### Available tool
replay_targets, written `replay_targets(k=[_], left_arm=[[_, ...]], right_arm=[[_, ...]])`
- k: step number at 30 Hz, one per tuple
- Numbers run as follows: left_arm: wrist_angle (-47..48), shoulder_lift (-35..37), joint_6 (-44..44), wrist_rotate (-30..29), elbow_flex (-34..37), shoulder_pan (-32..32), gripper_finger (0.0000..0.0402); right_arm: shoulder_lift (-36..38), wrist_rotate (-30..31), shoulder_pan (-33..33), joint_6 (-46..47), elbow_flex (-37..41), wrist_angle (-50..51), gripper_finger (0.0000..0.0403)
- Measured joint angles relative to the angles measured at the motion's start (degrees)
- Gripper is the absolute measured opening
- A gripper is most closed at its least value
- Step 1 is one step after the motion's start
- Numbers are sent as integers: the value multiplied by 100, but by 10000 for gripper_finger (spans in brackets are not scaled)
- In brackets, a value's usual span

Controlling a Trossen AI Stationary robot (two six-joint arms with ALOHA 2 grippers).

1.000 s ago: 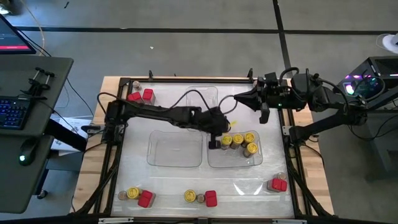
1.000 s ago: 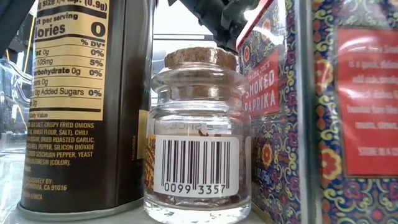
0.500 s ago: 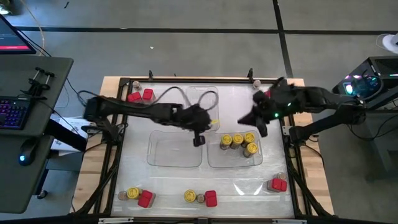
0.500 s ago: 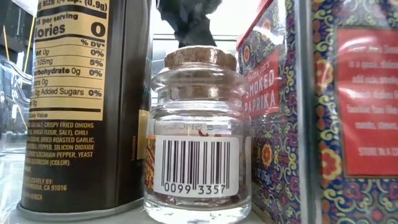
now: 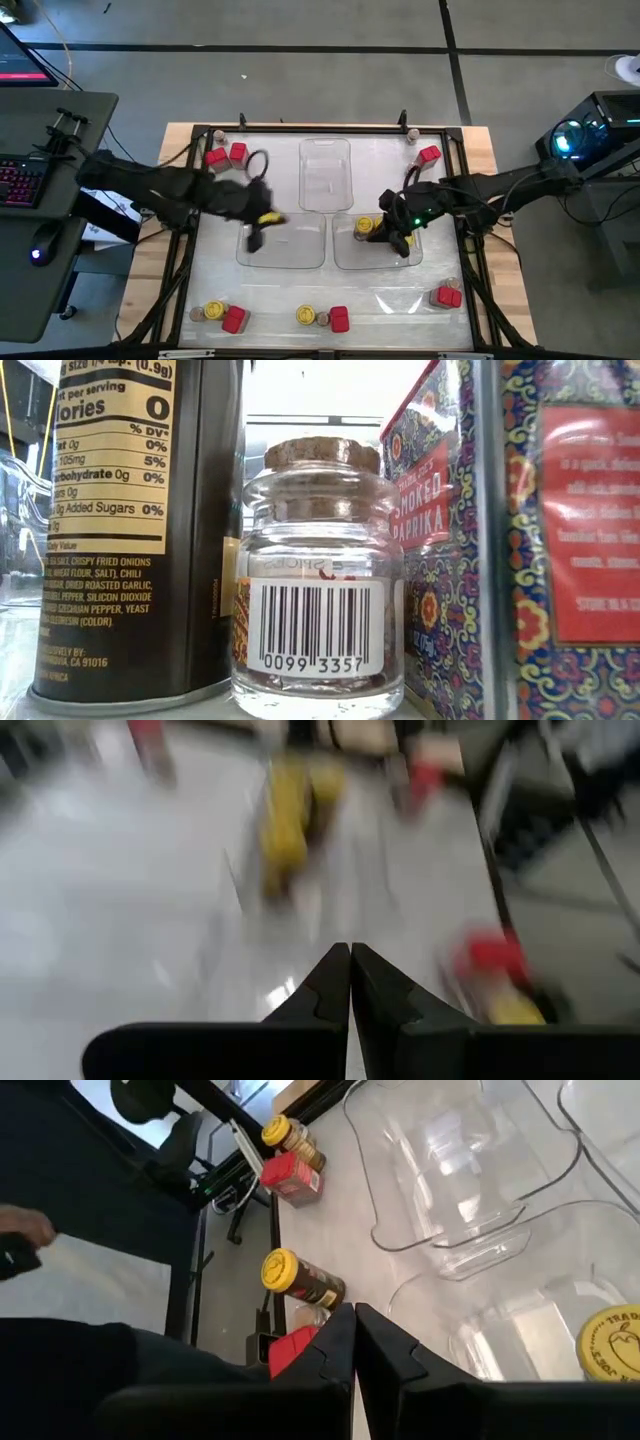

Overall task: Sort spices by type
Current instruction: Put the yellow seasoning bottle into the bottom right transparent bin

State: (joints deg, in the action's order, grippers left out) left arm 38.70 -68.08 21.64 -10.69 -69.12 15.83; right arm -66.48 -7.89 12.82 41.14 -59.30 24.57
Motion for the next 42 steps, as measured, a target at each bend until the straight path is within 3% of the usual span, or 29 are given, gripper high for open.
replay_targets(k=[4, 9, 15, 19, 24, 29, 35, 42], left_arm=[[1528, 267, 1443, 772, 5, 967, 0], [1684, 183, 2856, 1109, 7, 2401, 6], [1681, -280, 3701, 1274, 9, 3601, 57], [1708, -657, 3372, 1488, 9, 4124, 118], [1747, -1123, 2265, 1534, 9, 4371, 196], [2086, -1309, 1833, 1746, 9, 4211, 256], [2135, -1302, 2387, 1766, 9, 3872, 294], [2098, -1302, 3245, 1488, 9, 3746, 303]], right_arm=[[4, 4, -12, -13, 87, -59, 0], [4, 109, -82, -107, 100, -222, 0], [4, 474, -131, -125, 100, -1337, 0], [4, 997, -131, -121, 100, -1816, 0], [-30, 1875, -131, -82, 100, -1947, 0], [-134, 1942, -118, -54, 100, -1973, 0], [-293, 1770, -116, -81, 100, -1968, 0], [-555, 1329, -116, -421, 100, -1968, 0]])
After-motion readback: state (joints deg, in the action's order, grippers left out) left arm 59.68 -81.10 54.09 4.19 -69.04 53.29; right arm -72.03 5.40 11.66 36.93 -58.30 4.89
